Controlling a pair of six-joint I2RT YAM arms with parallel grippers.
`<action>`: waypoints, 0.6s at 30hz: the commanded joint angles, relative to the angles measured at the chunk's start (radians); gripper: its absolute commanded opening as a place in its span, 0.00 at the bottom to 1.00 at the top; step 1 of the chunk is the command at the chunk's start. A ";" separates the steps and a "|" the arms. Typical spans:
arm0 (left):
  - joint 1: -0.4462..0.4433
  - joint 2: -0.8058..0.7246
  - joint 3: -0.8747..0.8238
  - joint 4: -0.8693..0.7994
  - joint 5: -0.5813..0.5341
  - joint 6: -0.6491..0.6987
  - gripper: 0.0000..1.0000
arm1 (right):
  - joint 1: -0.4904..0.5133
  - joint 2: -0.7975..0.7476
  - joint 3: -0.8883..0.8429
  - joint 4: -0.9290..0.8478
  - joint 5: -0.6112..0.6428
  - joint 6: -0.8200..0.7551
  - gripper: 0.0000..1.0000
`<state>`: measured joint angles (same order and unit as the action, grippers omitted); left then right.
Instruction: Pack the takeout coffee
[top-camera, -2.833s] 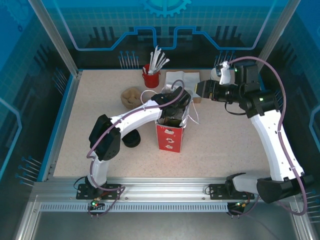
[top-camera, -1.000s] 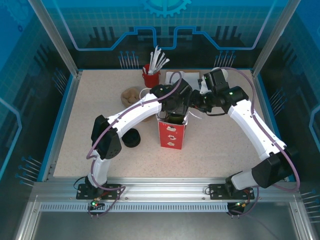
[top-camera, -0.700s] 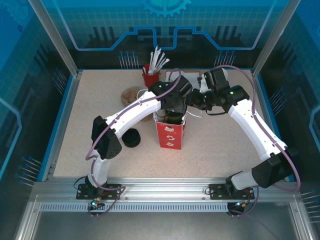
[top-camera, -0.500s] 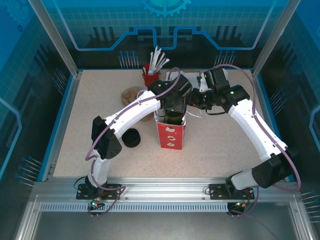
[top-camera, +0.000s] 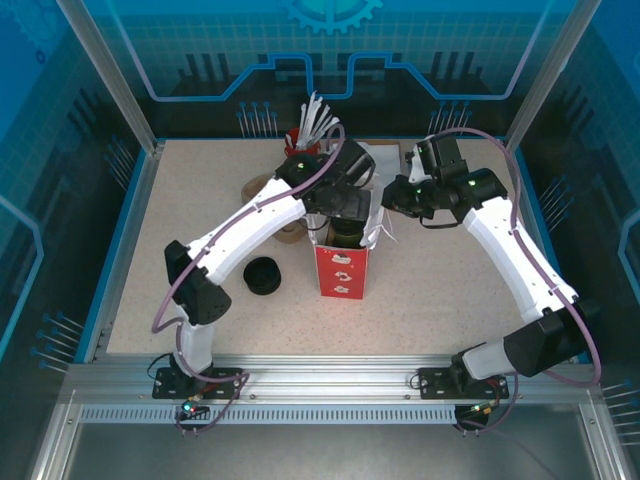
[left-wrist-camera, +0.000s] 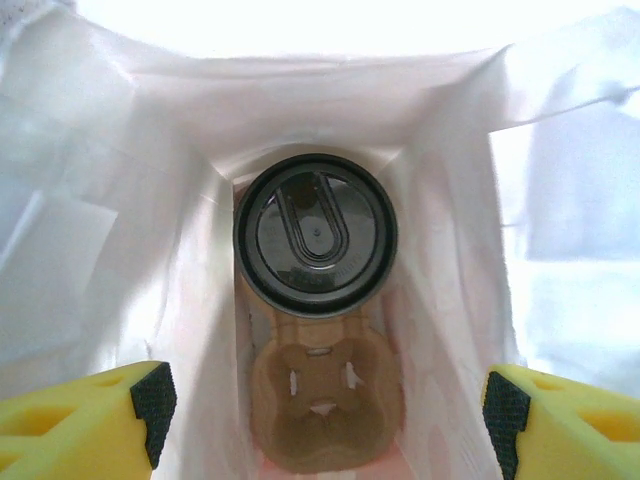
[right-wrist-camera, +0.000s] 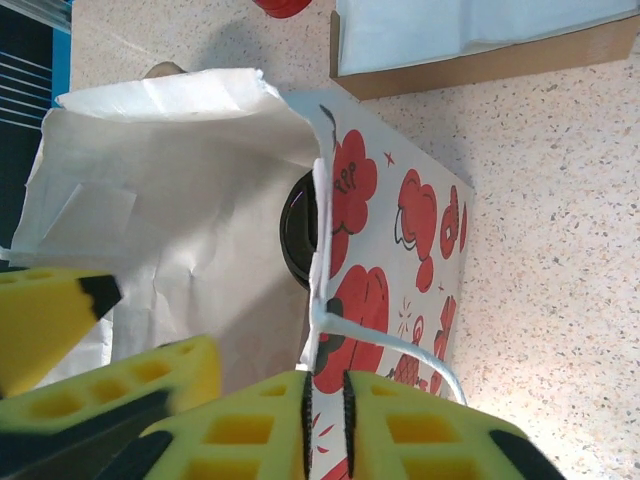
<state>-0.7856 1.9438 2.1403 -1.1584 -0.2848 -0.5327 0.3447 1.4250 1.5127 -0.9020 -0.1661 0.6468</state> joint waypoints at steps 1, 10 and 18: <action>-0.001 -0.107 -0.024 0.006 0.071 0.047 0.82 | -0.028 -0.014 0.007 -0.008 -0.052 -0.016 0.25; 0.098 -0.361 -0.176 0.235 0.143 0.070 0.83 | -0.050 0.021 0.082 -0.016 -0.140 -0.098 0.48; 0.321 -0.517 -0.400 0.460 0.165 0.089 0.87 | -0.051 0.154 0.193 -0.054 -0.152 -0.199 0.53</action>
<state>-0.5179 1.4513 1.8034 -0.8097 -0.1471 -0.4690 0.3042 1.5345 1.6596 -0.9234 -0.2920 0.5098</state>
